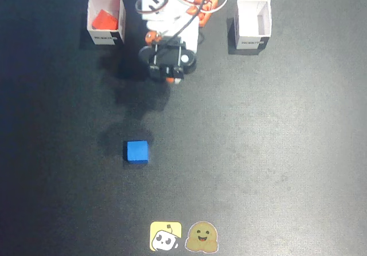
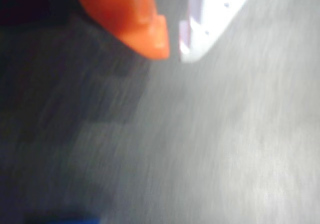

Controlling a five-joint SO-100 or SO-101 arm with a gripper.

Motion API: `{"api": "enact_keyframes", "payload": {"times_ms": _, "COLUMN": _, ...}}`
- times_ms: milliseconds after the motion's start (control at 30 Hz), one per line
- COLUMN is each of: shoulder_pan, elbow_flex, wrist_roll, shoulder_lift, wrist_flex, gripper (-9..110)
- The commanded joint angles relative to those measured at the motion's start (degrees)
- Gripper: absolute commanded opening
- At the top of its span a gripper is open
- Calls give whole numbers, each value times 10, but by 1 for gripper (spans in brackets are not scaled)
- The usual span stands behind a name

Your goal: Put the red cube in the right box and the blue cube in the left box.

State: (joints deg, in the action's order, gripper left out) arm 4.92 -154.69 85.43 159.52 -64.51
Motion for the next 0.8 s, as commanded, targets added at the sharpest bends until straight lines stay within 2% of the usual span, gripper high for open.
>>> {"api": "enact_keyframes", "payload": {"times_ms": 0, "shoulder_pan": 18, "elbow_flex": 76, "wrist_roll": -18, "shoulder_lift": -119, "wrist_flex": 48, "gripper": 3}}
{"api": "enact_keyframes", "payload": {"times_ms": 200, "shoulder_pan": 18, "elbow_flex": 106, "wrist_roll": -11, "shoulder_lift": -242, "wrist_flex": 144, "gripper": 10}}
{"api": "enact_keyframes", "payload": {"times_ms": 533, "shoulder_pan": 20, "elbow_flex": 159, "wrist_roll": -4, "shoulder_lift": -399, "wrist_flex": 240, "gripper": 14}}
{"api": "enact_keyframes", "payload": {"times_ms": 767, "shoulder_pan": 42, "elbow_flex": 209, "wrist_roll": -2, "shoulder_lift": -481, "wrist_flex": 253, "gripper": 17}}
